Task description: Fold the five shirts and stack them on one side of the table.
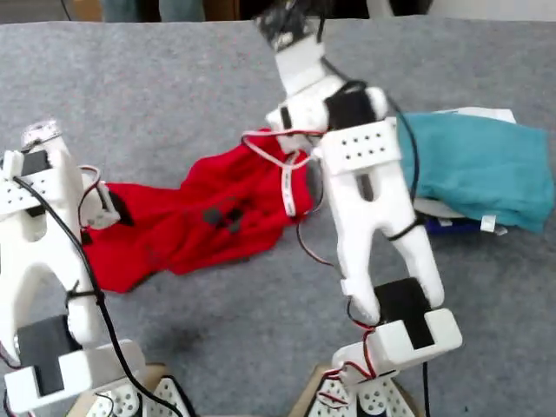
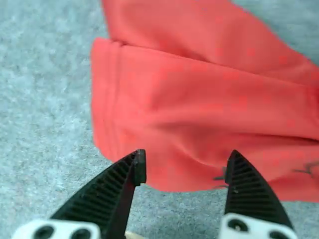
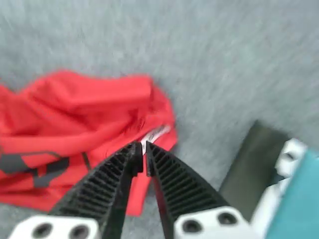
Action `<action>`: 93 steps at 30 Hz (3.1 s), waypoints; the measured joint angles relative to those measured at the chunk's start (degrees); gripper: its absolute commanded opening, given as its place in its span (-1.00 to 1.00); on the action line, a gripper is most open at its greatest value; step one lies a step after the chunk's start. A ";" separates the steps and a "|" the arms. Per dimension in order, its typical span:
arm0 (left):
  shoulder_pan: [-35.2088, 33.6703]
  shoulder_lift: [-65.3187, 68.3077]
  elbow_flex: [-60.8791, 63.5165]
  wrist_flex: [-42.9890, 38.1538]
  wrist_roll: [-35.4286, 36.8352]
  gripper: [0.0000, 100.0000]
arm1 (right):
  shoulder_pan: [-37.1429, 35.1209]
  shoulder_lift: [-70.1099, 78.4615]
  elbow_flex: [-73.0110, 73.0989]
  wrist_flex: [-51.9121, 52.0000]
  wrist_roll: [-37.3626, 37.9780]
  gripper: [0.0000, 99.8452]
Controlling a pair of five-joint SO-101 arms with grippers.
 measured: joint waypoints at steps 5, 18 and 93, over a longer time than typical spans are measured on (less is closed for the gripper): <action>-6.24 1.23 0.26 -0.09 -0.26 -0.46 | -0.97 0.00 12.22 -2.55 -5.45 -0.33; -16.88 1.41 0.35 -0.09 -0.44 -0.46 | -4.57 13.71 17.67 -2.99 -17.67 -0.97; 15.56 55.82 -62.51 18.55 34.90 -0.71 | 17.76 -13.63 19.96 30.51 42.11 -0.77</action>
